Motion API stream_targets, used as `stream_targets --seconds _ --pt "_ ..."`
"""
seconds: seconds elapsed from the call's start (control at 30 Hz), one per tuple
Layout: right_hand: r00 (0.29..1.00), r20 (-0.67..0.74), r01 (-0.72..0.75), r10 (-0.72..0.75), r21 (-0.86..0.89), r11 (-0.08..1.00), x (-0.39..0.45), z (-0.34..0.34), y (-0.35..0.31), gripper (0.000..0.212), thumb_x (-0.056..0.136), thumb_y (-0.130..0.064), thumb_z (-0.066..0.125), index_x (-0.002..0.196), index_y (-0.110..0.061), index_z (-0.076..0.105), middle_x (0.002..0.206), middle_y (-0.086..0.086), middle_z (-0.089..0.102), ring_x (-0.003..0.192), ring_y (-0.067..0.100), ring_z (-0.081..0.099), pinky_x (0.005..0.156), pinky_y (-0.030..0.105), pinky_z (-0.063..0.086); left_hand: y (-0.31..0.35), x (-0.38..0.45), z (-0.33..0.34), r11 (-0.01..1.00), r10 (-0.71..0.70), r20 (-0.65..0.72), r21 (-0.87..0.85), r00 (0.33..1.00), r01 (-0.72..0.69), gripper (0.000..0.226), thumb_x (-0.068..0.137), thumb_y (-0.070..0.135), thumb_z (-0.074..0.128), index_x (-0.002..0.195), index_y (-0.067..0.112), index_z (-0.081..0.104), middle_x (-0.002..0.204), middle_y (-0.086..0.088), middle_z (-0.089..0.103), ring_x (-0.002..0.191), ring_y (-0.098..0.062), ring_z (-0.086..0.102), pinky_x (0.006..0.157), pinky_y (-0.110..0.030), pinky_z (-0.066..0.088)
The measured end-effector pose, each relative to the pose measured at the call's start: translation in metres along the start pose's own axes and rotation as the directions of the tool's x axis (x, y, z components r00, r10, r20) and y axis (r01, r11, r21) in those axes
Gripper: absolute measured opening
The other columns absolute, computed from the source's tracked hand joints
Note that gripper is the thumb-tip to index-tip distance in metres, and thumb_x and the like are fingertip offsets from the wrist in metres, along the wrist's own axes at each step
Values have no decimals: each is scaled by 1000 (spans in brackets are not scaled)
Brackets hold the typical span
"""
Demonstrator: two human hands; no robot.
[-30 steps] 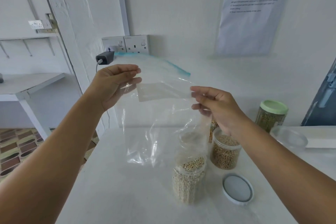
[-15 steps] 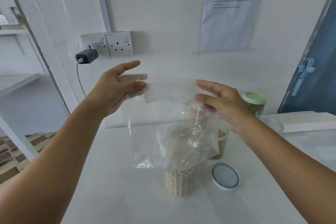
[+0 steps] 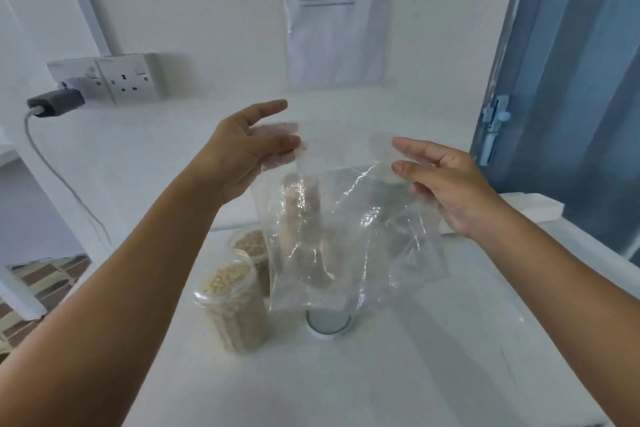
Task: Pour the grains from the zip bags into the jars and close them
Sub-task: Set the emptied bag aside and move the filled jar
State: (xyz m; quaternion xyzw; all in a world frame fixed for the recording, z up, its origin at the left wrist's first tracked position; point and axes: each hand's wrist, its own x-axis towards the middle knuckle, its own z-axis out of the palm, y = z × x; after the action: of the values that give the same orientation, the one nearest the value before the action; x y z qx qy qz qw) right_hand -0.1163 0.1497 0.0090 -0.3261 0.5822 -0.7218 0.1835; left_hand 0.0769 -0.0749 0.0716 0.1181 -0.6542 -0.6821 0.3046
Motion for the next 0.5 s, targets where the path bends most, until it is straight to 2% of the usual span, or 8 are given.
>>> stream_targets --seconds 0.13,0.33,0.5 --pt "1000 11 -29 29 -13 999 -6 -72 -4 35 88 -15 81 118 -34 78 131 -18 69 96 -7 68 63 10 49 -20 4 73 999 -28 9 24 1000 28 58 88 -12 71 140 11 60 135 -15 66 95 -24 77 84 -29 62" --pt "997 -33 -72 71 -55 996 -13 -166 -6 35 89 -16 81 118 -35 78 138 -15 65 93 -2 64 61 11 48 -51 16 163 996 -86 8 -10 996 86 56 88 -12 70 139 11 61 137 -12 65 92 -22 76 79 -27 61" --pt "986 -106 -141 127 -132 981 -11 -219 2 33 89 -20 81 117 -38 78 134 -14 66 74 -2 61 64 13 49 -80 35 212 987 -150 48 -47 987 152 56 88 -13 70 138 11 61 137 -12 63 94 -21 76 79 -27 61"
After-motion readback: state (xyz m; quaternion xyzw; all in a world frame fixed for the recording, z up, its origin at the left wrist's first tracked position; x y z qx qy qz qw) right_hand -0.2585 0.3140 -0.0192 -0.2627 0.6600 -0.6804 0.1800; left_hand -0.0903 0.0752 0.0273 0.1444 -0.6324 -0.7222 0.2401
